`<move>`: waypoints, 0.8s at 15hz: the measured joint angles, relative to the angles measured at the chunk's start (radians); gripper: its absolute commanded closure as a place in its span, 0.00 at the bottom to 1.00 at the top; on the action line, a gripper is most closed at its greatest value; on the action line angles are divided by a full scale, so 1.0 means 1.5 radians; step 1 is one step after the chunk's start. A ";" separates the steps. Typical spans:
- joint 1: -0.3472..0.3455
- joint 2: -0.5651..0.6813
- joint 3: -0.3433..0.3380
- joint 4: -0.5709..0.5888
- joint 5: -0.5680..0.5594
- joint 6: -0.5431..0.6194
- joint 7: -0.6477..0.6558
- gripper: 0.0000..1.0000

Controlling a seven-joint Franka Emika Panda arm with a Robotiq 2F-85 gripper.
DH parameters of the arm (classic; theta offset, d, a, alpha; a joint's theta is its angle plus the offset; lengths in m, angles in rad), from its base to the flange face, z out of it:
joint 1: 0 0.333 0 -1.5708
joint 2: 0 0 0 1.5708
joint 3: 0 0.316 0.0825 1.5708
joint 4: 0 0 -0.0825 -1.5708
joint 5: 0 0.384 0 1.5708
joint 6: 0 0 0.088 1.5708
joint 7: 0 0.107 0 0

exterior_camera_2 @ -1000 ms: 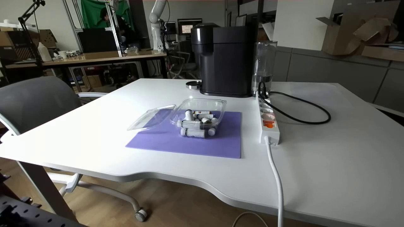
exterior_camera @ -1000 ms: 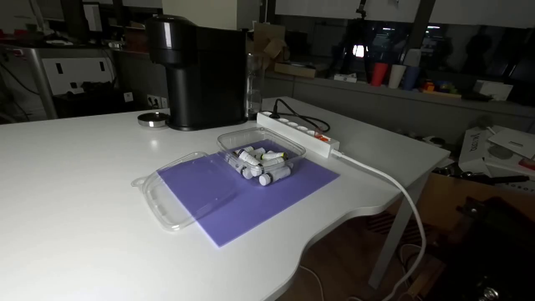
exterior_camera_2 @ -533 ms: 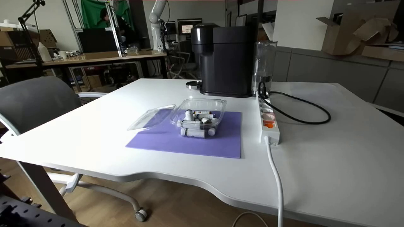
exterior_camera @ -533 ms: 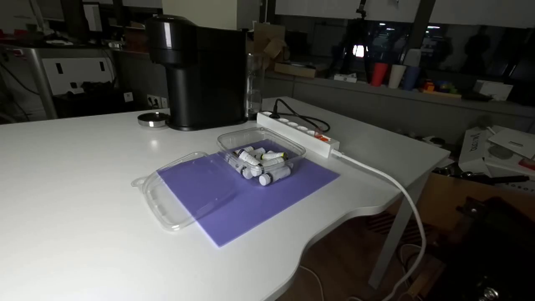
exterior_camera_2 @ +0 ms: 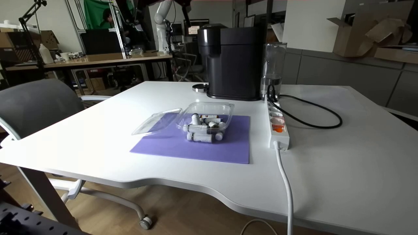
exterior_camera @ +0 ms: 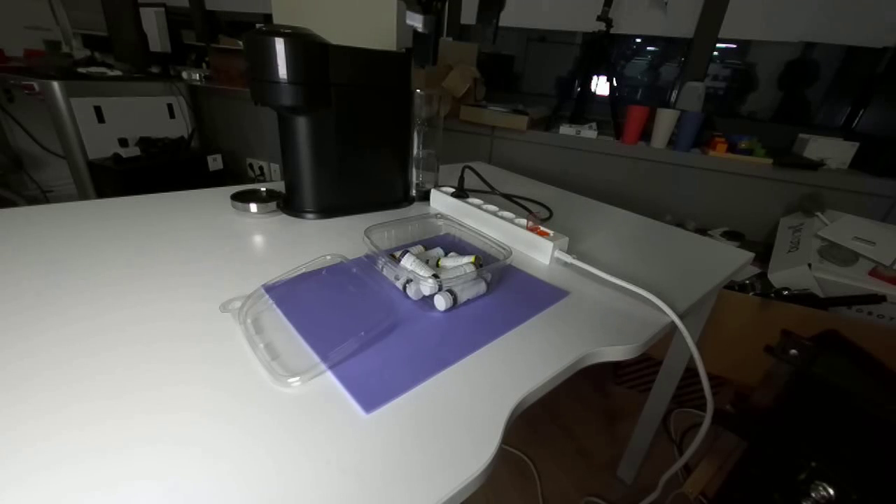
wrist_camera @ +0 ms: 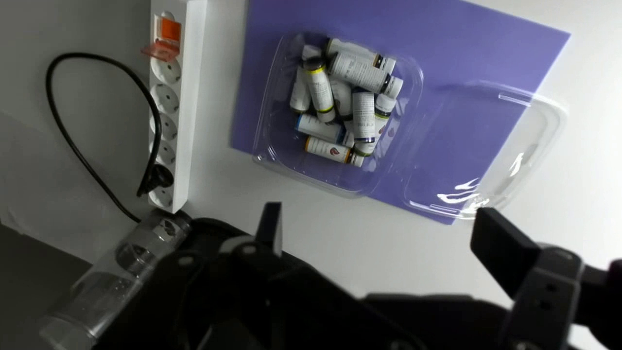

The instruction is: Close the clear container

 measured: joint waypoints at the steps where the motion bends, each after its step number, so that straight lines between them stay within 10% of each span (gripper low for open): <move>1: 0.000 0.011 0.007 0.000 -0.002 0.015 0.003 0.00; 12: 0.030 0.064 0.023 -0.004 -0.009 -0.027 -0.055 0.00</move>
